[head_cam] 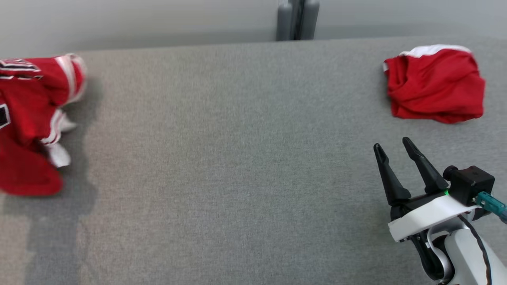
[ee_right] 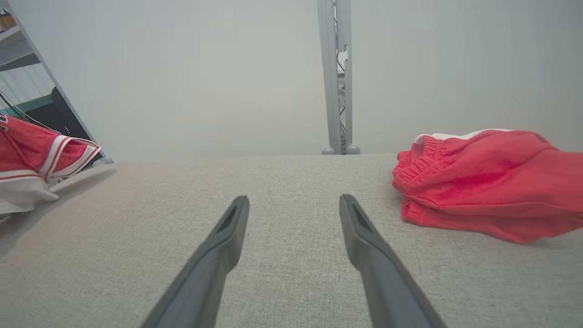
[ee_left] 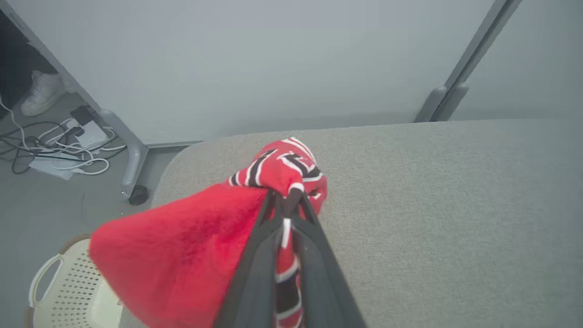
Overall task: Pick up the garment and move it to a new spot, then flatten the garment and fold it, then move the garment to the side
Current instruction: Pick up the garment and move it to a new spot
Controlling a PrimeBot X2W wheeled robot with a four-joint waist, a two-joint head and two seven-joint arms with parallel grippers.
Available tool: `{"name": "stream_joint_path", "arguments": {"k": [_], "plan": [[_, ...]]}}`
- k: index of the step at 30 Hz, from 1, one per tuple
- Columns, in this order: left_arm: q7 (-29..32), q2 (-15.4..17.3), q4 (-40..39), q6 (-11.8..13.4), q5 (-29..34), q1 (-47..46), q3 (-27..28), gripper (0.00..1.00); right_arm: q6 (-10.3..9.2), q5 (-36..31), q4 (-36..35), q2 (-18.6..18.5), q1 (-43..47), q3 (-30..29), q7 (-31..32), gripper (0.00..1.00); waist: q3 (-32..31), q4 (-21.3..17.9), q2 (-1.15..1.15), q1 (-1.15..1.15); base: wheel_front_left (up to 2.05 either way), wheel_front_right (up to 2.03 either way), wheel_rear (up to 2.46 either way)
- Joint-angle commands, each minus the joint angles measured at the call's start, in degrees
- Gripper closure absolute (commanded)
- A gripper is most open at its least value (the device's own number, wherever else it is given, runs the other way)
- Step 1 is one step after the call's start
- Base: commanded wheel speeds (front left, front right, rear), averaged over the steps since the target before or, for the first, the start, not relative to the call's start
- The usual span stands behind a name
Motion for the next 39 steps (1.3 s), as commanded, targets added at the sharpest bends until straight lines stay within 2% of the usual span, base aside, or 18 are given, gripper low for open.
{"name": "stream_joint_path", "arguments": {"k": [1, 6, 10, 17, 23, 27, 31, 39], "plan": [[0.6, 1.1, -4.6, -0.1, 0.9, 0.3, -2.1, 1.0, 0.02, 0.8, 0.2, 0.4, 0.8, 0.2, -0.6, 0.0, -4.8, -2.1, 0.0, 0.0, 0.0, 0.0, 0.0], [2.2, 1.1, -14.2, -0.1, 0.1, 0.0, -4.6, 1.0, 0.02, 1.5, 0.7, 0.7, 1.2, 0.7, -0.8, 0.0, -7.1, -4.0, 0.0, 0.0, 0.0, 0.0, 0.0], [4.0, -1.1, -22.7, 0.3, -1.5, -0.6, -5.7, 1.0, 0.02, 2.0, 1.0, 1.3, 1.5, 0.6, -1.0, 0.0, -8.2, -5.9, 0.0, 0.0, 0.0, 0.0, 0.0], [6.1, -4.3, -34.4, 3.1, -0.1, 1.3, -9.1, 1.0, 0.02, 2.5, 0.9, 1.8, 1.0, 0.9, -1.4, 0.0, -7.1, -9.2, 0.0, 0.0, 0.0, 0.0, 0.0], [4.2, -6.8, -38.7, 5.3, 2.2, 5.4, -12.1, 1.0, 0.02, 3.0, 1.1, 2.1, 0.0, 1.2, -1.8, 0.0, -4.6, -11.7, 0.0, 0.0, 0.0, 0.0, 0.0], [0.7, -8.8, -37.0, 6.6, 4.3, 9.8, -14.6, 1.0, 0.02, 3.4, 1.4, 2.3, -0.2, 1.4, -2.3, 0.0, -3.2, -12.8, 0.0, 0.0, 0.0, 0.0, 0.0], [-4.2, -12.0, -30.9, 7.1, 5.7, 13.1, -16.5, 1.0, 0.02, 3.6, 2.0, 2.5, -0.8, 1.8, -2.5, 0.0, -2.4, -13.1, 0.0, 0.0, 0.0, 0.0, 0.0], [-17.2, -20.6, -10.7, 3.7, 7.6, 13.6, -19.8, 1.0, 0.02, 3.8, 3.6, 2.1, -1.7, 3.6, -2.9, 0.0, -2.3, -12.6, 0.0, 0.0, 0.0, 0.0, 0.0]]}}
